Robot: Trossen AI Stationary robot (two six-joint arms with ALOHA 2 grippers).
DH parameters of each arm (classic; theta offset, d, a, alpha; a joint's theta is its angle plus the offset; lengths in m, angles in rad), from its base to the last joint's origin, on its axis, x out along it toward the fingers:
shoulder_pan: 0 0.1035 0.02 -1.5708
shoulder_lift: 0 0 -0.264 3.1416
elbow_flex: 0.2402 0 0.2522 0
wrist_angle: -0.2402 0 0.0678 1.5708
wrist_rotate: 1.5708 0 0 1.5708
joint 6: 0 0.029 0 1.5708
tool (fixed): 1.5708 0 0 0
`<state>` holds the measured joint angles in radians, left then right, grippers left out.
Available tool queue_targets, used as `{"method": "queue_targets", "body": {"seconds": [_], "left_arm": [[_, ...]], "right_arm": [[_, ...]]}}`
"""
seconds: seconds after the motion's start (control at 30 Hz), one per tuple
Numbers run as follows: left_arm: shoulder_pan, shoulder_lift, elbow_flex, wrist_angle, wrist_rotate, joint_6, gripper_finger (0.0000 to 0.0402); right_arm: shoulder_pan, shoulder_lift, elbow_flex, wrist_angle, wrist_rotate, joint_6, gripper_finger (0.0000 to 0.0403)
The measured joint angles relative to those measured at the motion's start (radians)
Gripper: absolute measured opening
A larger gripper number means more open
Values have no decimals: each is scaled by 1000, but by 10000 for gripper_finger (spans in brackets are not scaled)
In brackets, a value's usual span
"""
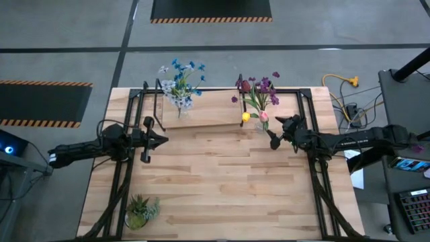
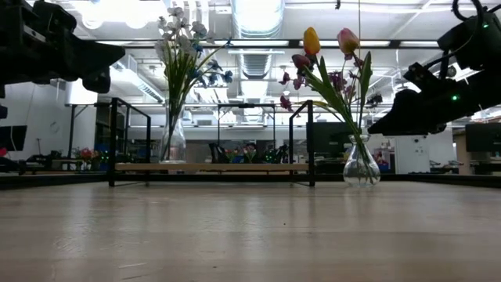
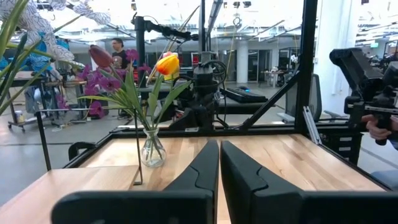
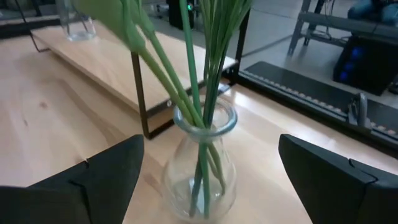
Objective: Pick and place flowers into a vace then onto a shelf
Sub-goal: Put the transparent vase on the shelf
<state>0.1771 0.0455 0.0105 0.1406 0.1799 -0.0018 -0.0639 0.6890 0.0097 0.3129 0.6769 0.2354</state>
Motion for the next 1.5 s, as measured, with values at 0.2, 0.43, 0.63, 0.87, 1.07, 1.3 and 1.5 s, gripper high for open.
{"method": "queue_targets", "body": {"seconds": [0.2,0.43,0.63,0.87,1.07,1.3,1.5], "left_arm": [[0,0,0,0,0,0,0],[0,0,0,0,0,0,0],[0,0,0,0,0,0,0],[0,0,0,-2,1,-14,0],[0,0,0,-4,1,-19,0],[0,0,0,-8,1,-19,0],[0,0,0,-14,1,-19,0]], "right_arm": [[0,119,0,95,4,55,363],[0,257,4,226,4,61,363],[-3,388,79,218,15,79,363],[-3,551,150,218,177,83,363],[-40,638,172,225,182,119,363],[-85,689,215,225,180,158,363],[-107,714,239,226,179,160,357]]}}
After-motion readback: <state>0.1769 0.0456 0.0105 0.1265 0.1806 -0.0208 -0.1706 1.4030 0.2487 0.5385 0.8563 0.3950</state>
